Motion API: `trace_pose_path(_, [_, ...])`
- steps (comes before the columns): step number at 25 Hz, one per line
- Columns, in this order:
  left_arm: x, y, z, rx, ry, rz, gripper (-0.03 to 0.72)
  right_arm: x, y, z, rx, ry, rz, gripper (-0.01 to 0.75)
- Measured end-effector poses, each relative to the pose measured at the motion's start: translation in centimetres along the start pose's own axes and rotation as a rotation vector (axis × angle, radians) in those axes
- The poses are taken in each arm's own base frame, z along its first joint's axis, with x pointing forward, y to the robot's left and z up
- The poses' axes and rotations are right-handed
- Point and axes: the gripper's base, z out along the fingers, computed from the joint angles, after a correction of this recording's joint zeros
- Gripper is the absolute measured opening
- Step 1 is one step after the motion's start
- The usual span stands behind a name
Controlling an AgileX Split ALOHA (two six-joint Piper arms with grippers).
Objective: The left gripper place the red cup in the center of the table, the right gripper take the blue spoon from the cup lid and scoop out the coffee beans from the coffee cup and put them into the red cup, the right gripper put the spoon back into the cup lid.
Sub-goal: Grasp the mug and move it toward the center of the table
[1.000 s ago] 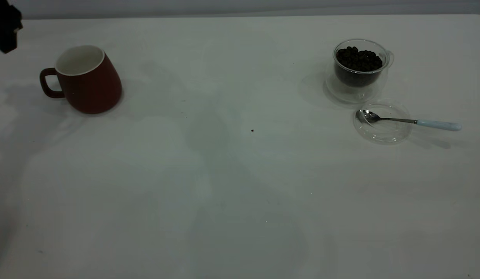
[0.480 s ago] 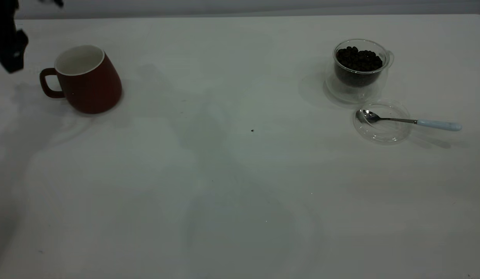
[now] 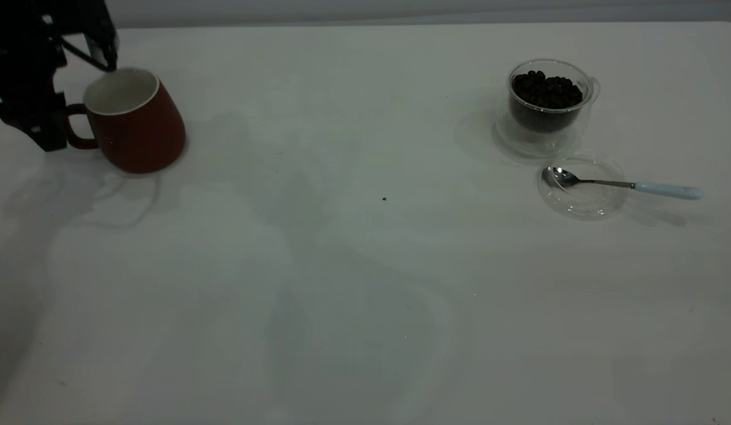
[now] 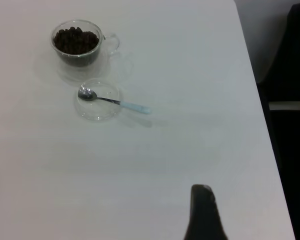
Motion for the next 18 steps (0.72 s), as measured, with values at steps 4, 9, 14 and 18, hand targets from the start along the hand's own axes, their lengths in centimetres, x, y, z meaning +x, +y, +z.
trace_pose_path(4, [-0.5, 0.7, 0.1, -0.076, -0.058, 0.006, 0.483, 0.0, 0.0, 0.0, 0.000, 0.000, 0.000, 0.550])
trace_pose_path(9, [-0.8, 1.0, 0.1, -0.110, -0.082, 0.015, 0.454, 0.0, 0.0, 0.0, 0.000, 0.000, 0.000, 0.550])
trace_pose_path(14, [-0.9, 0.9, 0.7, -0.116, -0.088, 0.033, 0.446, 0.0, 0.0, 0.0, 0.000, 0.000, 0.000, 0.550])
trace_pose_path(18, [-0.9, 0.3, 2.3, -0.081, -0.071, 0.071, 0.446, 0.0, 0.0, 0.0, 0.000, 0.000, 0.000, 0.550])
